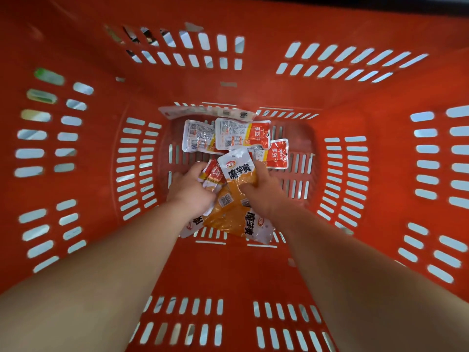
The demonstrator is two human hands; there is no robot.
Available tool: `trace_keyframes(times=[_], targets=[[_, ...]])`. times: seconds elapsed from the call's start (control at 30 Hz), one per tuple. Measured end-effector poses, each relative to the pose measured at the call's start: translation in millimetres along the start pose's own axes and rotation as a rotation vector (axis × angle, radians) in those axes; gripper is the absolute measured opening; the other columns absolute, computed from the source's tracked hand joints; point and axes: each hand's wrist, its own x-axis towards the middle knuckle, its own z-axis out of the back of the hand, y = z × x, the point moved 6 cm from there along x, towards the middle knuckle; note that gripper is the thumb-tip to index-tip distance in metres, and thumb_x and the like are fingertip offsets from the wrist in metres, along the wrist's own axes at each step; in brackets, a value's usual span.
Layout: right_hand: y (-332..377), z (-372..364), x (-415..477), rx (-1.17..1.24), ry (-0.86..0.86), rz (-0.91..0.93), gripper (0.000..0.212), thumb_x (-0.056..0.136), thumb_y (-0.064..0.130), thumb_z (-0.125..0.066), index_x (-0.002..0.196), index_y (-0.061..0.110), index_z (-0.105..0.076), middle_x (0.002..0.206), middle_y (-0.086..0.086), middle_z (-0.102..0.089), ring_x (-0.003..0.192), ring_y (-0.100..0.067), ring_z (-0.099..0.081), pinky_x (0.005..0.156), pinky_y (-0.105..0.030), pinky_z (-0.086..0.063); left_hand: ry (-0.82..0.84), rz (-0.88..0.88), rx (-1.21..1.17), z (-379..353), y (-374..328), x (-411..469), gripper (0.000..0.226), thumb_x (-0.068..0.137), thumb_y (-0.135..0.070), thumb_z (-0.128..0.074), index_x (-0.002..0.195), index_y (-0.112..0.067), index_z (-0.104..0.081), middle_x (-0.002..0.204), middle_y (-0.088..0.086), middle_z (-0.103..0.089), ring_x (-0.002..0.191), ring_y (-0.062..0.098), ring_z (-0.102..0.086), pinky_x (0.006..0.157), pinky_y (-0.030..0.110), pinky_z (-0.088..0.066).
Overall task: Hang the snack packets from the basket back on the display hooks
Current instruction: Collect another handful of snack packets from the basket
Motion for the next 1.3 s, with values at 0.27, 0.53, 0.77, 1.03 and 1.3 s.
trace_keyframes(times=[0.27,0.53,0.77,1.03,1.3], targets=[[-16,-4,-10,0.056,-0.088,-0.145,0.060,0.098,0.034,-0.058,0.149,0.050,-0.030,0.125,0.004,-0.068,0.103,-0.029,-0.070,0.085,-0.050,-0.061,0.048,0.038,-0.239,-8,1,-2,0.119,0.077,-0.001,-0.088,0.162,-0.041,-0.015,0.149,0.000,-0.055,0.112,0.020,-0.065,0.080,0.033,-0.054],[-23,-5,-7,0.089,-0.130,-0.092,0.045,0.106,0.043,-0.037,0.149,0.051,-0.033,0.145,-0.012,-0.051,0.113,-0.035,-0.065,0.094,-0.054,-0.059,0.155,0.046,-0.369,-25,-6,-5,0.050,0.092,-0.002,-0.072,0.132,-0.025,-0.053,0.099,-0.003,-0.069,0.085,0.012,-0.064,0.063,0.028,-0.042],[-26,7,-8,0.156,-0.062,-0.127,0.040,0.109,0.036,-0.042,0.148,0.042,-0.044,0.130,-0.001,-0.064,0.103,-0.021,-0.070,0.090,-0.044,-0.061,0.218,0.026,-0.465,-28,-18,-4,0.077,0.087,-0.034,-0.083,0.151,-0.024,-0.042,0.122,-0.007,-0.066,0.092,0.005,-0.062,0.087,0.031,-0.043],[-38,8,-15,0.239,-0.012,-0.144,0.041,0.108,0.032,-0.047,0.149,0.036,-0.044,0.125,-0.004,-0.067,0.099,-0.027,-0.073,0.085,-0.045,-0.064,0.211,0.003,-0.516,-42,-21,-2,0.057,0.074,-0.014,-0.094,0.119,-0.025,-0.060,0.108,-0.006,-0.076,0.102,0.018,-0.073,0.092,0.039,-0.058],[-25,21,-33,0.467,0.006,-0.091,0.036,0.108,0.020,-0.053,0.142,0.031,-0.057,0.116,0.005,-0.075,0.100,-0.016,-0.075,0.087,-0.037,-0.062,0.242,0.033,-0.652,-33,-26,-13,0.053,0.075,-0.002,-0.088,0.114,-0.028,-0.064,0.102,0.002,-0.079,0.083,0.019,-0.076,0.067,0.030,-0.058]])
